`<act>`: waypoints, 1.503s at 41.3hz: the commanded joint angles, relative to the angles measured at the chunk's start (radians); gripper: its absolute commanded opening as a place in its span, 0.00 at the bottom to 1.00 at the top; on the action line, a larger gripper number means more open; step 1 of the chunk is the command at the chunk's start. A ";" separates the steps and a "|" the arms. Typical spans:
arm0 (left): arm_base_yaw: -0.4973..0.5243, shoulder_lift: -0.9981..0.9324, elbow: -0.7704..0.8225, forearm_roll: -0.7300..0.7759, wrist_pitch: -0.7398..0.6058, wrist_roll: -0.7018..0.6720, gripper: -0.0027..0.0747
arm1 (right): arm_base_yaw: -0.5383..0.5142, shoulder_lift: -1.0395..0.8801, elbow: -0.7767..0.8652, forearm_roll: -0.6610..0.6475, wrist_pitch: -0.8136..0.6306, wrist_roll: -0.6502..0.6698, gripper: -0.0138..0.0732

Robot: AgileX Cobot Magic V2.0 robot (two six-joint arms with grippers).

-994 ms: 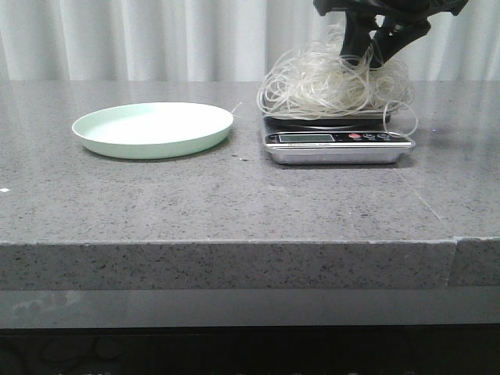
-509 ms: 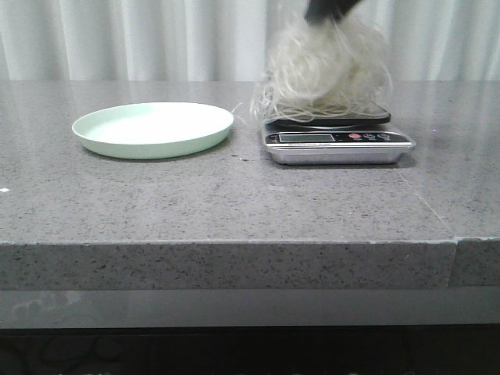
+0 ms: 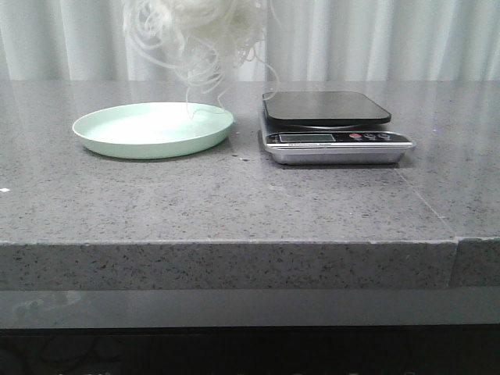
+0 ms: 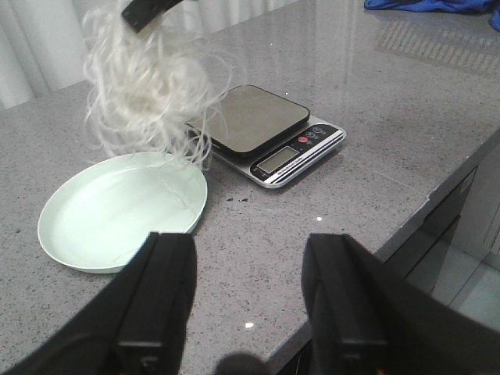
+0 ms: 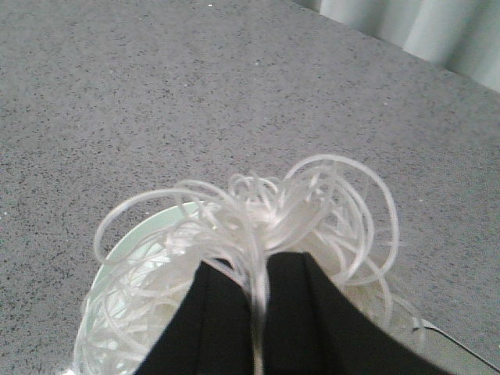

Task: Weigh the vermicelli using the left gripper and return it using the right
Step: 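Lift the vermicelli off the scale and carry it toward the green plate, then lower the vermicelli onto the green plate, open the right gripper, withdraw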

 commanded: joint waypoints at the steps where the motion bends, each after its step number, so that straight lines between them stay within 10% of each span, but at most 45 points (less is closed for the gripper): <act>1: -0.003 0.001 -0.025 -0.002 -0.073 -0.011 0.54 | 0.019 -0.008 -0.071 0.024 -0.117 -0.012 0.33; 27: -0.003 0.003 -0.025 -0.002 -0.073 -0.011 0.54 | 0.046 0.251 -0.227 0.013 0.061 -0.012 0.34; 34: -0.003 0.005 -0.025 -0.002 -0.073 -0.011 0.54 | 0.045 0.239 -0.227 0.013 0.086 -0.011 0.55; 62: -0.003 0.005 -0.025 -0.002 -0.065 -0.011 0.54 | 0.017 -0.214 0.005 -0.058 0.139 -0.004 0.66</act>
